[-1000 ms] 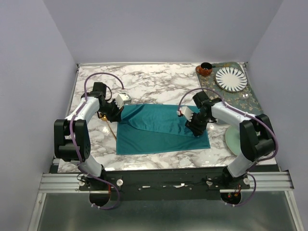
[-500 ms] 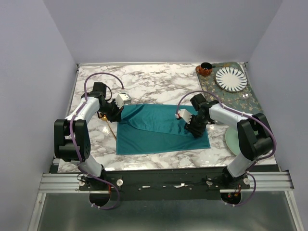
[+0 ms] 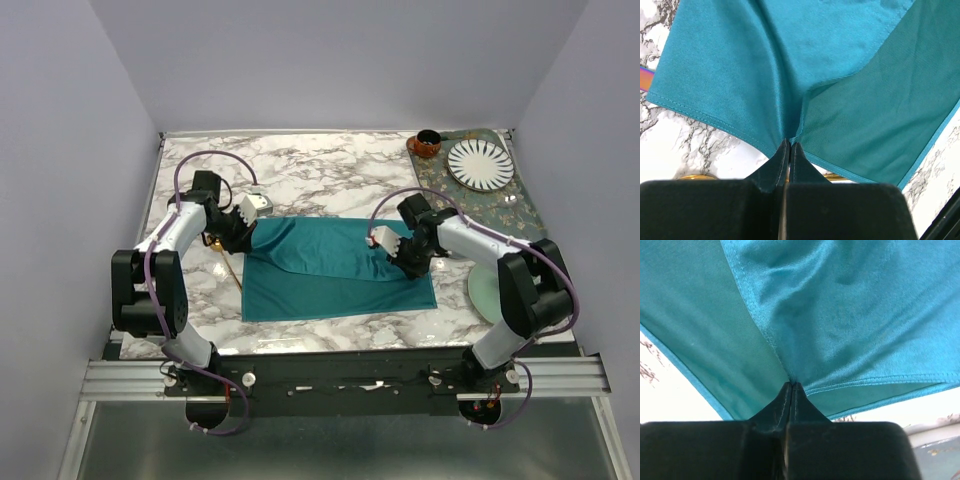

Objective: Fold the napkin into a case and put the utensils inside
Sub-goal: Pick up the flattened napkin from the center of the board, then fold and flatten the napkin at the center of the board.

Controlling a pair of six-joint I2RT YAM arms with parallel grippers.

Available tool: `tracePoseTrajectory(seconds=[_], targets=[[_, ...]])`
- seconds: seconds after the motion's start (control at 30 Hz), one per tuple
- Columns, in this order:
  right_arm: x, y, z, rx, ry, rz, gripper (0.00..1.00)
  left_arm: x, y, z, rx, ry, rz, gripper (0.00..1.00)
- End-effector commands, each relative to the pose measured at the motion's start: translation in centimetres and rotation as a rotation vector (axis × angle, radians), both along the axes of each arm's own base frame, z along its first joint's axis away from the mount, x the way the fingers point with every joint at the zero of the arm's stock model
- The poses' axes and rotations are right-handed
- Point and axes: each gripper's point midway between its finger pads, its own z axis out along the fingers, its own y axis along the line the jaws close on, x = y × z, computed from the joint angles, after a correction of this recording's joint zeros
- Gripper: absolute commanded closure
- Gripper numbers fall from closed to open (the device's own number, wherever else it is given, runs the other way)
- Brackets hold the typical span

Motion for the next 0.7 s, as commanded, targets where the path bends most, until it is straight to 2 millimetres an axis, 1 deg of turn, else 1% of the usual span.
tracePoseTrajectory(seconds=[0.0,0.03,0.13,0.17,0.23,0.27,0.3,0.33,0.37,0.43,0.47,0.5,0.57,0.6,0.67], targets=[[-0.1,-0.5,1.9,-0.02,-0.034,0.017,0.99,-0.6,-0.6,1.4,-0.025,-0.039,-0.028,1.0],[0.1,-0.6,2.5,-0.018,-0.058,0.02,0.99,-0.8,-0.7,1.6,-0.031,-0.041,-0.036,1.0],[-0.4,-1.2,3.1,-0.027,-0.072,0.039,0.99,-2.1,-0.8,2.2,-0.035,-0.053,-0.084,1.0],[-0.7,-1.5,3.7,-0.029,-0.081,0.042,0.99,-3.1,-0.9,2.5,-0.04,-0.052,-0.101,1.0],[-1.0,-2.2,3.8,-0.047,-0.088,0.051,0.99,-4.1,-0.8,2.5,-0.024,-0.08,-0.159,1.0],[-1.6,-2.7,3.7,-0.056,-0.08,0.052,0.99,-5.3,-0.7,2.2,-0.012,-0.086,-0.185,1.0],[-1.8,-3.0,3.6,-0.062,-0.078,0.054,0.99,-5.9,-0.6,2.1,0.0,-0.101,-0.209,1.0],[-2.0,-3.4,3.4,-0.074,-0.076,0.06,0.99,-6.4,-0.5,1.8,0.021,-0.14,-0.269,1.0],[-2.6,-3.8,2.9,-0.082,-0.062,0.062,0.99,-8.0,-0.4,1.2,0.034,-0.151,-0.304,1.0],[-2.9,-4.2,2.7,-0.086,-0.056,0.064,0.99,-9.6,-0.4,0.3,0.086,-0.2,-0.418,1.0],[-3.2,-4.4,2.6,-0.088,-0.052,0.064,0.99,-11.1,-0.4,-0.4,0.101,-0.219,-0.457,1.0],[-3.7,-4.6,2.2,-0.094,-0.039,0.066,0.99,-11.8,-0.5,-0.8,0.119,-0.238,-0.5,1.0],[-4.0,-4.8,1.8,-0.101,-0.036,0.073,0.99,-13.4,-0.6,-1.8,0.153,-0.287,-0.585,1.0],[-4.3,-5.1,1.5,-0.109,-0.026,0.073,0.99,-13.7,-0.7,-2.0,0.163,-0.3,-0.605,1.0],[-4.3,-5.4,1.5,-0.114,-0.031,0.069,0.99,-14.6,-0.9,-2.7,0.181,-0.311,-0.648,1.0]])
